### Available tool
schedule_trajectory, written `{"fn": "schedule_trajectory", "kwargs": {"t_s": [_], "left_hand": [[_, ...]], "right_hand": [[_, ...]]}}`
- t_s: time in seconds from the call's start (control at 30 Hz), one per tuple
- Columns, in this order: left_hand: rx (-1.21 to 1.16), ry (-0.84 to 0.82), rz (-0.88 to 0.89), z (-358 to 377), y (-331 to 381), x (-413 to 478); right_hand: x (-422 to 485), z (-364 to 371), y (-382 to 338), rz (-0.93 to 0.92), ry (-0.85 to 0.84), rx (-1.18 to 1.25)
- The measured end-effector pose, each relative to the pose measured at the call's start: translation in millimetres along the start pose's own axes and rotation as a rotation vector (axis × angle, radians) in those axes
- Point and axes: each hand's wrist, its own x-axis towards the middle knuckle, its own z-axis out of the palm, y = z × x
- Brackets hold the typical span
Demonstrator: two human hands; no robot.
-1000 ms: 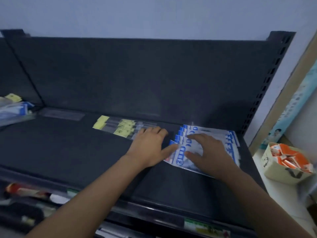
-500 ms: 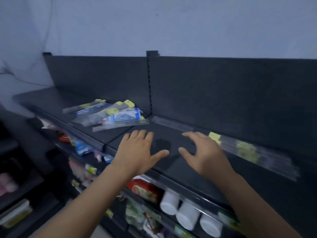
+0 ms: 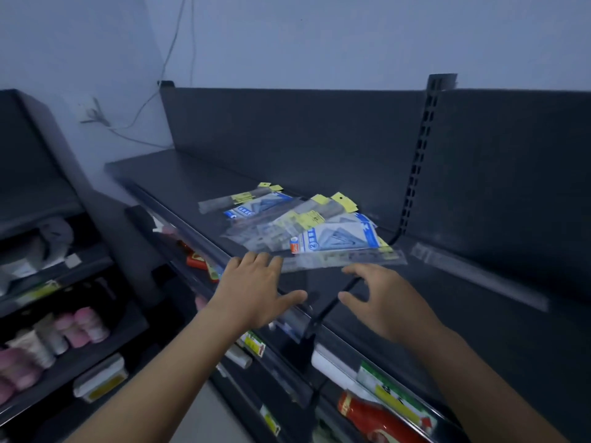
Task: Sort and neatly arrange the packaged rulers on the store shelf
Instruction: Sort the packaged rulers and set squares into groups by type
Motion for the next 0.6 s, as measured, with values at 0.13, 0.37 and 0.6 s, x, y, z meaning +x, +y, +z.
{"fn": "schedule_trajectory", "kwargs": {"t_s": [0.13, 0.37, 0.6], "left_hand": [[0.009, 0.000, -0.027, 11, -40, 62], [-0.021, -0.038, -0.061, 25, -104, 167], [-0.157, -0.013, 0.014, 53, -168, 257]], "right_hand": [[76, 24, -1, -0.028, 0.007, 0.008], [180, 61, -16, -0.038, 0.001, -0.009], [264, 95, -40, 0.026, -0.013, -0.138]]}}
